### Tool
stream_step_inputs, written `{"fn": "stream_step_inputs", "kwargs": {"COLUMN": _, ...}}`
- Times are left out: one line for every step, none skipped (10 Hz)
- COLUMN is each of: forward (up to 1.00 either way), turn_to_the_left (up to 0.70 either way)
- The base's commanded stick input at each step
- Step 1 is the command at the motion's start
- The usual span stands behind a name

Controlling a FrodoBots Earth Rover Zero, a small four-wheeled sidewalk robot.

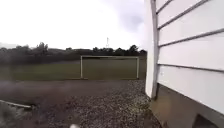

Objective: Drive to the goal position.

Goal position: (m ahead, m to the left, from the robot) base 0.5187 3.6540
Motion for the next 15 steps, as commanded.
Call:
{"fn": "stream_step_inputs", "kwargs": {"forward": 0.02, "turn_to_the_left": 0.0}}
{"fn": "stream_step_inputs", "kwargs": {"forward": 0.0, "turn_to_the_left": 0.0}}
{"fn": "stream_step_inputs", "kwargs": {"forward": 0.02, "turn_to_the_left": 0.0}}
{"fn": "stream_step_inputs", "kwargs": {"forward": 0.04, "turn_to_the_left": 0.0}}
{"fn": "stream_step_inputs", "kwargs": {"forward": 0.04, "turn_to_the_left": 0.0}}
{"fn": "stream_step_inputs", "kwargs": {"forward": 0.04, "turn_to_the_left": 0.0}}
{"fn": "stream_step_inputs", "kwargs": {"forward": 0.04, "turn_to_the_left": 0.0}}
{"fn": "stream_step_inputs", "kwargs": {"forward": 0.04, "turn_to_the_left": 0.0}}
{"fn": "stream_step_inputs", "kwargs": {"forward": 0.0, "turn_to_the_left": 0.0}}
{"fn": "stream_step_inputs", "kwargs": {"forward": 0.0, "turn_to_the_left": 0.0}}
{"fn": "stream_step_inputs", "kwargs": {"forward": 0.04, "turn_to_the_left": 0.0}}
{"fn": "stream_step_inputs", "kwargs": {"forward": 0.04, "turn_to_the_left": 0.0}}
{"fn": "stream_step_inputs", "kwargs": {"forward": 0.04, "turn_to_the_left": 0.0}}
{"fn": "stream_step_inputs", "kwargs": {"forward": 0.04, "turn_to_the_left": 0.0}}
{"fn": "stream_step_inputs", "kwargs": {"forward": 0.04, "turn_to_the_left": 0.0}}
